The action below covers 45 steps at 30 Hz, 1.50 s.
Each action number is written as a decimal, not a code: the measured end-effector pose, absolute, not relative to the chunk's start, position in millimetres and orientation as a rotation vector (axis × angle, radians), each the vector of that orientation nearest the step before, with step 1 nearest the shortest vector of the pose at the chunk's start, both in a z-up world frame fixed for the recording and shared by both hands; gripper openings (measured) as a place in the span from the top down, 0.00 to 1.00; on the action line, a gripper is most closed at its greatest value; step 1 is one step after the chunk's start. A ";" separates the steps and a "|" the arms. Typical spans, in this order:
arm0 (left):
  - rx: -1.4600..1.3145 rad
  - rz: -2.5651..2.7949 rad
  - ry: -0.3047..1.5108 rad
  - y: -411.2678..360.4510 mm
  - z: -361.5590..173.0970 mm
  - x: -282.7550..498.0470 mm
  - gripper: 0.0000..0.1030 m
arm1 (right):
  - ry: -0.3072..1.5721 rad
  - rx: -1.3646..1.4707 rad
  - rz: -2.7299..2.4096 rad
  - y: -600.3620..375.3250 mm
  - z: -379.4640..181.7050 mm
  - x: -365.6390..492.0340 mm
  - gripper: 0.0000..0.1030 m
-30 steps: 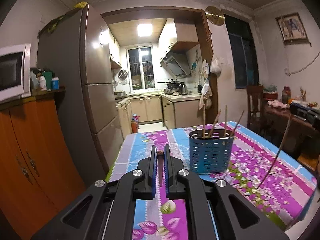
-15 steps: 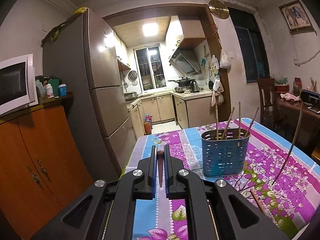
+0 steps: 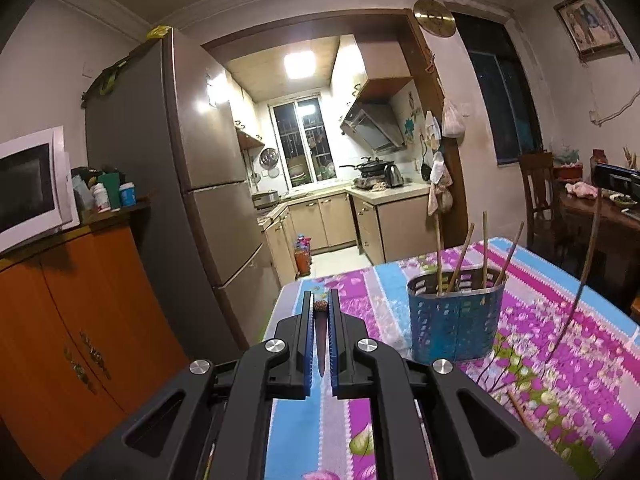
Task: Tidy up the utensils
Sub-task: 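Carry both held chopsticks up over the blue slotted holder, then lower both chopsticks tip-first into the holder slots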
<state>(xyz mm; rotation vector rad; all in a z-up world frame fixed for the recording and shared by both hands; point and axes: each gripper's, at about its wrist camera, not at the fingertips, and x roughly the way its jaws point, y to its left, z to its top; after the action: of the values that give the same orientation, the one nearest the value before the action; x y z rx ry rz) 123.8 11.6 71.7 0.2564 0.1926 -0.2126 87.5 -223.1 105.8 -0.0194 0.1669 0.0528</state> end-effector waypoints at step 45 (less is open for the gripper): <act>0.065 -0.450 0.354 -48.2 99.8 292.3 0.62 | 0.185 0.254 -0.034 -280.1 99.8 221.5 0.59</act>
<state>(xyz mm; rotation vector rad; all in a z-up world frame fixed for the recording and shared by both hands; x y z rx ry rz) 292.3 -48.2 99.8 0.0649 0.3537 -0.4500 221.5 -280.1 99.8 0.2543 0.1847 -0.0340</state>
